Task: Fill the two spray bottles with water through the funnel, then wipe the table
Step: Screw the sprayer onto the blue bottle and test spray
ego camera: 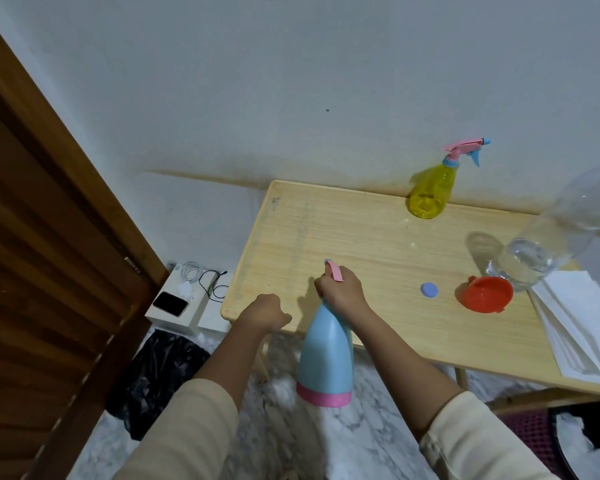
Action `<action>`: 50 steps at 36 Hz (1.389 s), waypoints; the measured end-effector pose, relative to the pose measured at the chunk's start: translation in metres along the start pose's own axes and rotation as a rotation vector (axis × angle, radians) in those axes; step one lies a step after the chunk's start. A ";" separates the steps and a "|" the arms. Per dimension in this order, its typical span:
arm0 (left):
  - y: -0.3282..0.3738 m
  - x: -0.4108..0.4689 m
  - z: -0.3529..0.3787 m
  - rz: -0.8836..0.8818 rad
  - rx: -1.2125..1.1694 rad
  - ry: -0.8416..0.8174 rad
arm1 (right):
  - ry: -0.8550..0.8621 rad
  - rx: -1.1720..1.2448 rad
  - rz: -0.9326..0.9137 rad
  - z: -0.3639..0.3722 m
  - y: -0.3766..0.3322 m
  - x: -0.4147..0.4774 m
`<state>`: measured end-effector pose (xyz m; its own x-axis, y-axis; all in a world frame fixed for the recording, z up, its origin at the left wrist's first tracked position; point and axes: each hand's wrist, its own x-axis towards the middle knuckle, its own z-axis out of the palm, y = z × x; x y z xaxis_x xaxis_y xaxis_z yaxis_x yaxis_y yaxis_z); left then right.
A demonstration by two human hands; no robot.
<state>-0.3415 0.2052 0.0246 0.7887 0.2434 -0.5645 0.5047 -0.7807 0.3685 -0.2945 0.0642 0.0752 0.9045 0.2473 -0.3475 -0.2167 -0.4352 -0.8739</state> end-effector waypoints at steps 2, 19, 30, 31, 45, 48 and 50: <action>-0.001 0.001 -0.001 0.001 0.008 0.012 | -0.015 0.011 0.003 0.003 -0.004 -0.003; 0.054 0.015 -0.043 0.285 -0.310 0.124 | 0.342 -0.103 -0.328 -0.039 -0.035 0.041; 0.150 0.092 -0.060 0.529 -0.531 -0.016 | 0.624 -0.056 -0.599 -0.104 -0.079 0.145; 0.158 0.103 -0.060 0.510 -0.519 0.049 | 0.645 -0.046 -0.600 -0.106 -0.080 0.156; 0.218 0.231 -0.098 0.526 -0.489 0.187 | 0.414 0.013 -0.609 -0.154 -0.057 0.277; 0.215 0.246 -0.103 0.498 -0.507 0.083 | 0.356 -0.005 -0.583 -0.164 -0.048 0.292; 0.214 0.255 -0.102 0.485 -0.521 0.061 | 0.404 -0.009 -0.602 -0.164 -0.045 0.298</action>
<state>0.0034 0.1585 0.0350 0.9774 -0.0177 -0.2108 0.1821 -0.4364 0.8811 0.0448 0.0151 0.0668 0.9317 0.1081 0.3469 0.3627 -0.3318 -0.8708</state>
